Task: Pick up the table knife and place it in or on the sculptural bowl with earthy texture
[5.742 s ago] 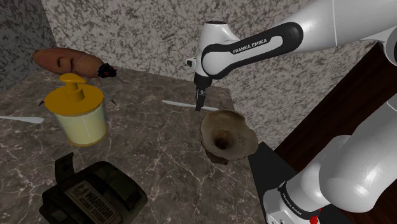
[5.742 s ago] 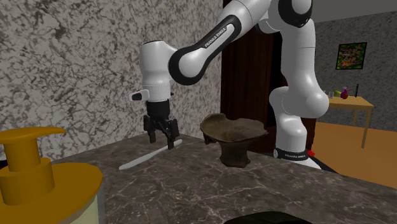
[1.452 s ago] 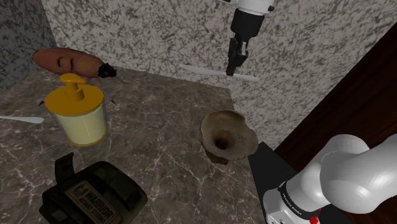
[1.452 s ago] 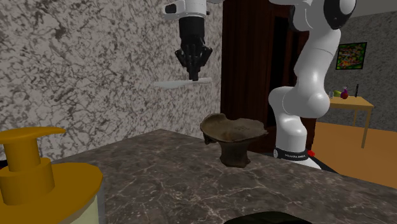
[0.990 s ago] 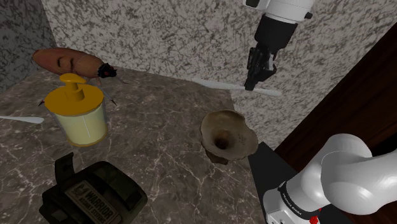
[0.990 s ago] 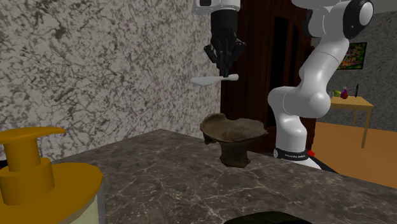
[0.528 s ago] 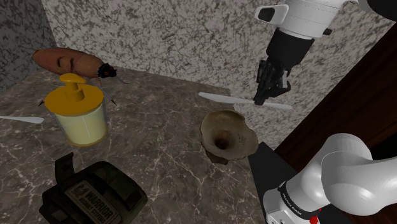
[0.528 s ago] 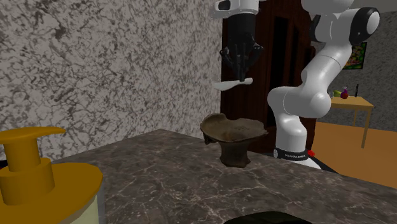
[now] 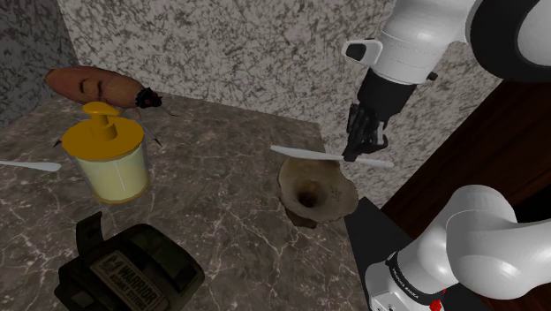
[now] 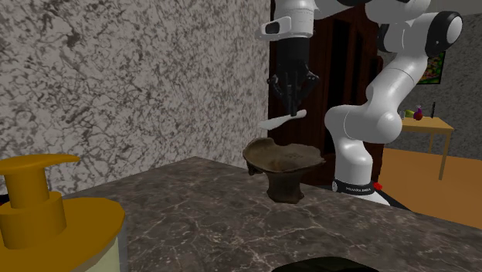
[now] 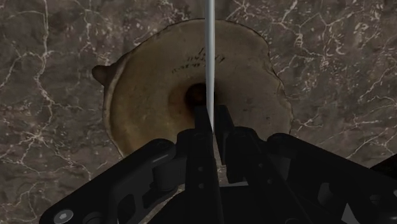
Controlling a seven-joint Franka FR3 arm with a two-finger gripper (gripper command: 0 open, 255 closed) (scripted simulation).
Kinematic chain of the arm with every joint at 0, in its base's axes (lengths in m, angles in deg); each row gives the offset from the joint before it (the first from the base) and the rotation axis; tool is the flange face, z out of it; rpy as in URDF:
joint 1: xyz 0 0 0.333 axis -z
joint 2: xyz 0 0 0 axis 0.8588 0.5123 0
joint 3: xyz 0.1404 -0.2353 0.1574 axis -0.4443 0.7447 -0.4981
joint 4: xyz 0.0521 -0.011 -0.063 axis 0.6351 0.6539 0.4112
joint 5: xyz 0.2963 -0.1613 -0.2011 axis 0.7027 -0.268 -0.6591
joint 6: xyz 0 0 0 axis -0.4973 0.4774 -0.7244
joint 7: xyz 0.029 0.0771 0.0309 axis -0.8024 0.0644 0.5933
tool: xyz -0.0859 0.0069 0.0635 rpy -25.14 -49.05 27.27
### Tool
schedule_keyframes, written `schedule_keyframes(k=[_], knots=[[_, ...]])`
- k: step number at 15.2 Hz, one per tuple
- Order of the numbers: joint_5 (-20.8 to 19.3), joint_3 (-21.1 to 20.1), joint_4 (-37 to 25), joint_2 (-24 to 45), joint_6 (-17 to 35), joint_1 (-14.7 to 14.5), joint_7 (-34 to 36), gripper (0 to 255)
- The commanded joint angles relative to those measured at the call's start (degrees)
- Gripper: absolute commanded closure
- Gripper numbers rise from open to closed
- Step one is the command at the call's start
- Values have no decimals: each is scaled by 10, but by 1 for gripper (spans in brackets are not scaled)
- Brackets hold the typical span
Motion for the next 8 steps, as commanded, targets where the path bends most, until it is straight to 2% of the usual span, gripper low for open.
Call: schedule_keyframes(k=[1,8], knots=[[2,-2,17,-2,15,-1,0,255],[5,-6,54,-5,50,-3,0,255]])
